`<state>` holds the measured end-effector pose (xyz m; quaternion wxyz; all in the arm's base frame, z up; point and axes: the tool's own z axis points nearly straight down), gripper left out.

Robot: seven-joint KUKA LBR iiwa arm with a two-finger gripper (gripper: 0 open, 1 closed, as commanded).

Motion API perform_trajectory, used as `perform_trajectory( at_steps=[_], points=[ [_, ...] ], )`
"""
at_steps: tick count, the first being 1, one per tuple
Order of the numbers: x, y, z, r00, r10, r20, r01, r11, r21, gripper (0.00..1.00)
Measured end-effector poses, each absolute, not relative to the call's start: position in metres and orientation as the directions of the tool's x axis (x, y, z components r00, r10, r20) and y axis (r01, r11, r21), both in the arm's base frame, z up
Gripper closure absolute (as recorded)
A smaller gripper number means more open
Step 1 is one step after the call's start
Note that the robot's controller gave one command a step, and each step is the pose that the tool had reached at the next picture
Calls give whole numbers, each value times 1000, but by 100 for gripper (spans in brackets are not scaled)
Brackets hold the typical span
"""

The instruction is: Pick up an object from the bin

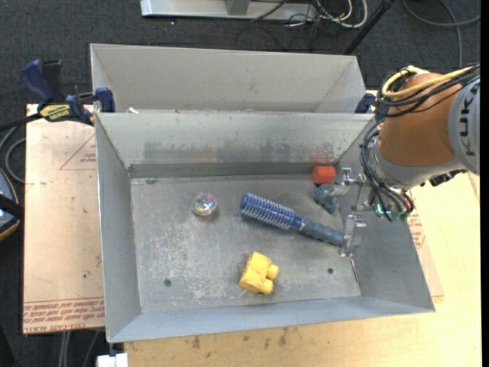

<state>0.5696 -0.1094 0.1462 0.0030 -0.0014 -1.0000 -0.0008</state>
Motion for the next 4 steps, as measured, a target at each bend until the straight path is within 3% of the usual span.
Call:
perform_trajectory(
  at_steps=[1,2,3,4],
  points=[
    [582,-85,79,-998,62,3,62,998,3,0],
    [582,-87,82,-998,63,-1,63,998,1,100],
    [586,-86,195,-997,76,-8,76,997,0,100],
    [589,-85,235,-995,96,-7,96,995,1,100]
  ],
)
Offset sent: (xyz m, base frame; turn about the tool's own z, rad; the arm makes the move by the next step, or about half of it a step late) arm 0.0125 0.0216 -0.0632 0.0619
